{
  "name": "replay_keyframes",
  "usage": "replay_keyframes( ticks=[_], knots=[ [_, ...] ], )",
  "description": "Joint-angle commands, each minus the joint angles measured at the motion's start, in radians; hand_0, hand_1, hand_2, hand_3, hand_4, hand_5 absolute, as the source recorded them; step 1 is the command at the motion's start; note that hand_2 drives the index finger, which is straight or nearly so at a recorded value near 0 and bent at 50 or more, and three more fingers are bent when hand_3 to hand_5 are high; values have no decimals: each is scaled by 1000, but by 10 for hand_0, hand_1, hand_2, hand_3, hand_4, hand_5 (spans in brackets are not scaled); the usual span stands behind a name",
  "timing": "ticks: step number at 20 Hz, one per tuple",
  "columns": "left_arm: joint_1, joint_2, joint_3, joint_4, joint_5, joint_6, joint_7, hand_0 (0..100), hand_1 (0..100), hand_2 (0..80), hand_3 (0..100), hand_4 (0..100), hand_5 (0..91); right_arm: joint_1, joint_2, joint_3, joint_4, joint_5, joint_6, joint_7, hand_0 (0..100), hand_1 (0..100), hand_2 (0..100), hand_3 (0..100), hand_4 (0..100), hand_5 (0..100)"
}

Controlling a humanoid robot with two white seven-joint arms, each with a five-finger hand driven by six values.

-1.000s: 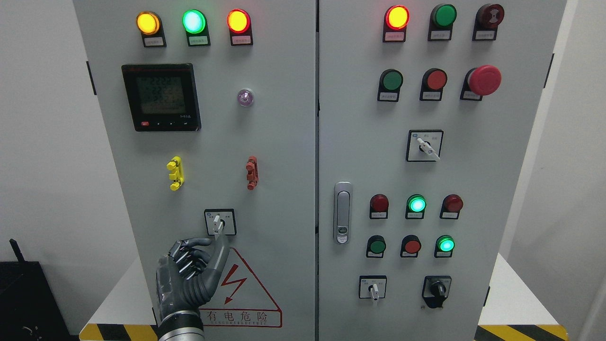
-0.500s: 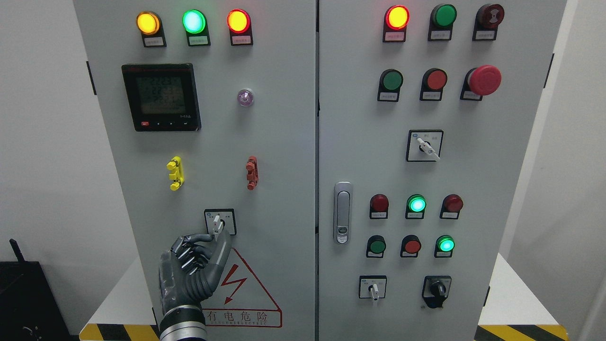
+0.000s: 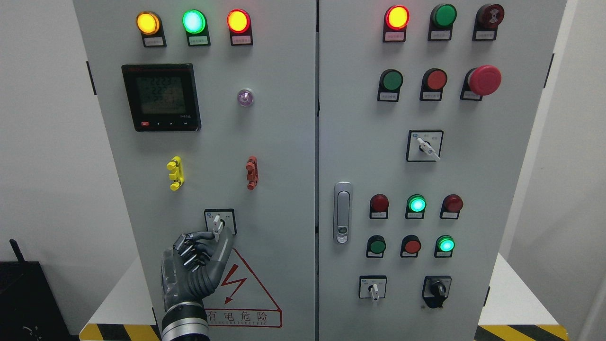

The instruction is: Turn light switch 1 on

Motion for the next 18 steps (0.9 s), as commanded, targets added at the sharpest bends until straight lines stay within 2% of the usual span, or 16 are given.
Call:
replay_keyframes(
  ticks=[1,18],
  knots=[
    [-4,-1,-2,5,0,1,8,155,703,544,853,921,855,-1,0,0,0,0,0,1,502,0,0,0,0,0],
    [-22,-5,-4,5,0,16,10,172,693,556,859,925,853,0,0,0,0,0,0,1,502,0,0,0,0,0]
  ],
)
